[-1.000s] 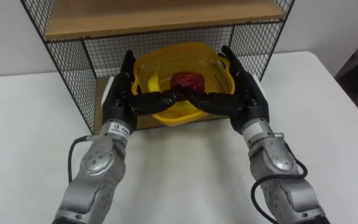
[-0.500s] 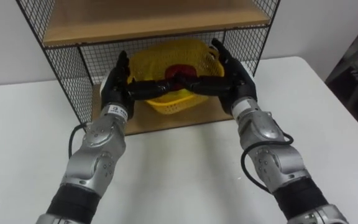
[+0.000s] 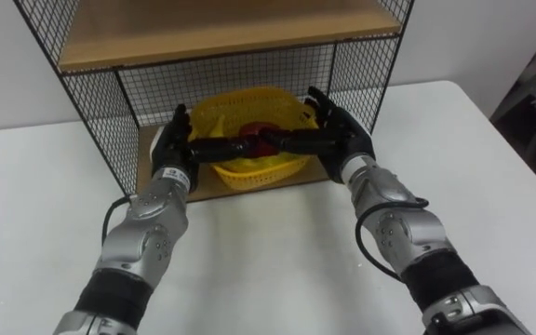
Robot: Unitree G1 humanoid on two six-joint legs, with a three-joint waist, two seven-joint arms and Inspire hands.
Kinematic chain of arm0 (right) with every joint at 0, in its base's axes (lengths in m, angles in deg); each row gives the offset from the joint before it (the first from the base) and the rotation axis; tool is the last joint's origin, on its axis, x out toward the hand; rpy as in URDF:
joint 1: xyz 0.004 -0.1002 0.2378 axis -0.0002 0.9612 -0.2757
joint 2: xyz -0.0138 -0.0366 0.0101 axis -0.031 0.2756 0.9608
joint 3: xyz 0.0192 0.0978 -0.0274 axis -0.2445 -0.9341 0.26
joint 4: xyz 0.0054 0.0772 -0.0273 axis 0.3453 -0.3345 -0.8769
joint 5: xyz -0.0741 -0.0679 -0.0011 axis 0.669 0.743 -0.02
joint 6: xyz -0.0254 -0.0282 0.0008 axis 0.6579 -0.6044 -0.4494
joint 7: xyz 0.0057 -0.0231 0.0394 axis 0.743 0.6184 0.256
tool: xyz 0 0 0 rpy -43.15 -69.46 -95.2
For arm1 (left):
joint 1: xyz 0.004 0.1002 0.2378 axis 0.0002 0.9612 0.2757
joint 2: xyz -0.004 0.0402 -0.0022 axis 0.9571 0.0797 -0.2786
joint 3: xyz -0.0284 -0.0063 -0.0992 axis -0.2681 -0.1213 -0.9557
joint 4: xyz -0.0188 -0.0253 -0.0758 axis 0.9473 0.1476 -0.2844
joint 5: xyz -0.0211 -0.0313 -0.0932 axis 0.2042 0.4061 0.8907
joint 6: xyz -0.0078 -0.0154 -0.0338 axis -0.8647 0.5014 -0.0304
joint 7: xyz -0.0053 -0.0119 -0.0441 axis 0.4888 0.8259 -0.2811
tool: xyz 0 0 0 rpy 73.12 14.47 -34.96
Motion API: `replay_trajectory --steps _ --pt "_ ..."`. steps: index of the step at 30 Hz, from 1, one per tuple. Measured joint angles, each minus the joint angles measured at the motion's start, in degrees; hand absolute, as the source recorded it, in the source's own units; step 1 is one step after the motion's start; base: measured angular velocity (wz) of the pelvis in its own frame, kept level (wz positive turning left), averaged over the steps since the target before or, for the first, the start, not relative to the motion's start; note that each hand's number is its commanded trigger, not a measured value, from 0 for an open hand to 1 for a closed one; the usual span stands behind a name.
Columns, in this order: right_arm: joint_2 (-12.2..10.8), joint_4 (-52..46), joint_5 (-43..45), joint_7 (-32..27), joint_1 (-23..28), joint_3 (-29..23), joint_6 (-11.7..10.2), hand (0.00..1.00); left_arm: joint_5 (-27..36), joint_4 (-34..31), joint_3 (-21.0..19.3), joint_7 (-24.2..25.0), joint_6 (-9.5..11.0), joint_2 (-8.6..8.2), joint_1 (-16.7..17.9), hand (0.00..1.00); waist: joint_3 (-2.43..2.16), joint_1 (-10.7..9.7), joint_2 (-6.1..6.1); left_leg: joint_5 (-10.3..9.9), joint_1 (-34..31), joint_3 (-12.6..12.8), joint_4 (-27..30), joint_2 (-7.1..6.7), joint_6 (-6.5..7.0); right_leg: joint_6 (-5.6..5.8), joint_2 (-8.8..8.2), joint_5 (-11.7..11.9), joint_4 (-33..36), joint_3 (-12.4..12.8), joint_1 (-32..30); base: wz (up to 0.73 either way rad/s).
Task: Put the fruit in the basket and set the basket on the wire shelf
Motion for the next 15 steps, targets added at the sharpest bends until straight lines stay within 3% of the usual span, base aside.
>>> replay_trajectory --steps 10,15 --pt "0.1 0.0 0.0 -0.1 0.0 0.0 1.3 0.0 0.1 0.0 0.0 -0.1 -1.4 0.36 0.0 0.0 -0.1 -0.1 -0.15 0.1 0.8 0.0 0.0 0.01 -0.06 -0.01 -0.15 0.0 0.0 -0.1 0.7 0.0" --pt "0.5 0.0 0.1 0.5 0.0 0.0 1.3 0.0 -0.3 0.0 0.0 -0.6 -1.9 0.36 0.0 0.0 -0.48 -0.1 -0.16 0.2 0.8 0.0 0.0 0.01 -0.08 -0.09 -0.12 0.1 0.0 -0.1 0.9 0.0"
